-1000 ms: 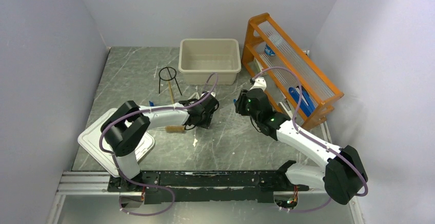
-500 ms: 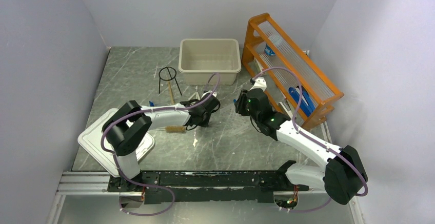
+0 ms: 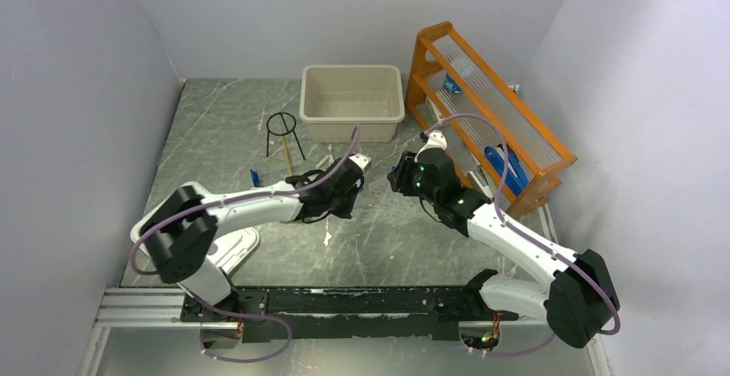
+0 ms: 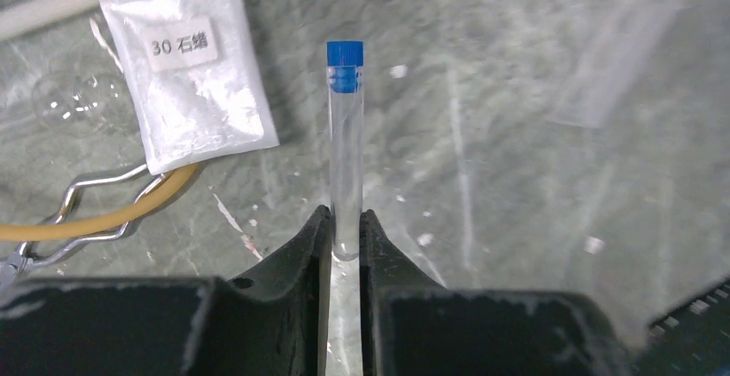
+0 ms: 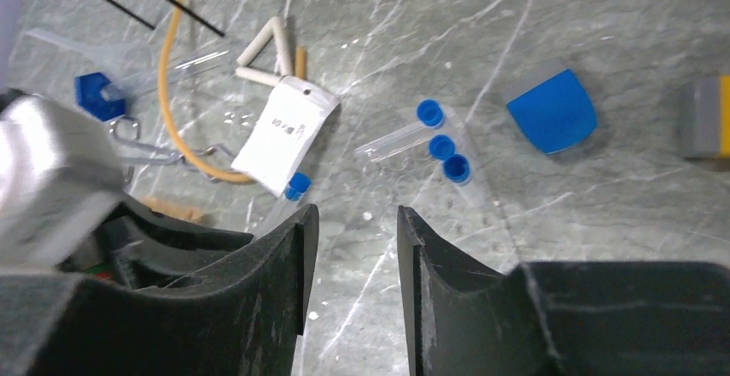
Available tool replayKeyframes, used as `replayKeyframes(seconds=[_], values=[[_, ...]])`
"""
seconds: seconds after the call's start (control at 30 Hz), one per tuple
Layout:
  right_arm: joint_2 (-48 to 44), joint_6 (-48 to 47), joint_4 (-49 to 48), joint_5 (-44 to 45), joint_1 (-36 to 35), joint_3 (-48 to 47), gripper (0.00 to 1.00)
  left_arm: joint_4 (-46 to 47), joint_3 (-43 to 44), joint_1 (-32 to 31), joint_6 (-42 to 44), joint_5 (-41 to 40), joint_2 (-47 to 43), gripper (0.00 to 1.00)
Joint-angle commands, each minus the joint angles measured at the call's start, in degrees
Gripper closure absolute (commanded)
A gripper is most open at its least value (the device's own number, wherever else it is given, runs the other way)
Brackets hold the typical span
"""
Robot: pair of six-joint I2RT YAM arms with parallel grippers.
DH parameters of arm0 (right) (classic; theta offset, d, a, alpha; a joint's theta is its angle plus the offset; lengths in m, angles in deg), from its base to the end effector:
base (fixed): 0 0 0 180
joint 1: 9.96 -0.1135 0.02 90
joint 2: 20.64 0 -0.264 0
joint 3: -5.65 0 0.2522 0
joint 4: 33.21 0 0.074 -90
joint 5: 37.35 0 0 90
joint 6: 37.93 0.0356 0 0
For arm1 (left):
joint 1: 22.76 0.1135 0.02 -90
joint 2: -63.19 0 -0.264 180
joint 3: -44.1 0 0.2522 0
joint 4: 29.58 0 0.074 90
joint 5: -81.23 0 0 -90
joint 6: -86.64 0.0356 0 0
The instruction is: Organize the chemistry lab equipment
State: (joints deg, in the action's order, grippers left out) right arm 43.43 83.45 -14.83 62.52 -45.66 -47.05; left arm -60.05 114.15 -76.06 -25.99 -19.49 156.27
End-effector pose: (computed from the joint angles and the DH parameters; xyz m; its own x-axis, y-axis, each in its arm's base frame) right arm 0.2037 0.1389 0.2471 -0.5805 0.2146 -0.7855 -0.1778 0.9080 0.3795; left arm 0.2032 -0.2615 0.1909 -0.7211 0.3348 -0.6066 0.4812 0.8719 -0.0909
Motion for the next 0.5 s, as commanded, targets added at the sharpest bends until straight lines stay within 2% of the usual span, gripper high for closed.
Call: replayKeyframes(seconds=[0.0, 0.27, 0.47], values=[[-0.64, 2.65, 0.52, -7.74, 0.78, -2.14, 0.56, 5.75, -2.30, -0.38, 3.03, 7.46, -6.76, 0.92], [-0.41, 11.07, -4.35, -20.21, 2.28, -1.85, 0.31, 11.64, -5.82, -0.40, 4.53, 12.67, -13.80, 0.91], [3.99, 17.03, -5.99, -22.68, 2.48, -2.80, 0.30, 13.40, -7.30, -0.40, 4.85, 12.52, -17.72, 0.90]])
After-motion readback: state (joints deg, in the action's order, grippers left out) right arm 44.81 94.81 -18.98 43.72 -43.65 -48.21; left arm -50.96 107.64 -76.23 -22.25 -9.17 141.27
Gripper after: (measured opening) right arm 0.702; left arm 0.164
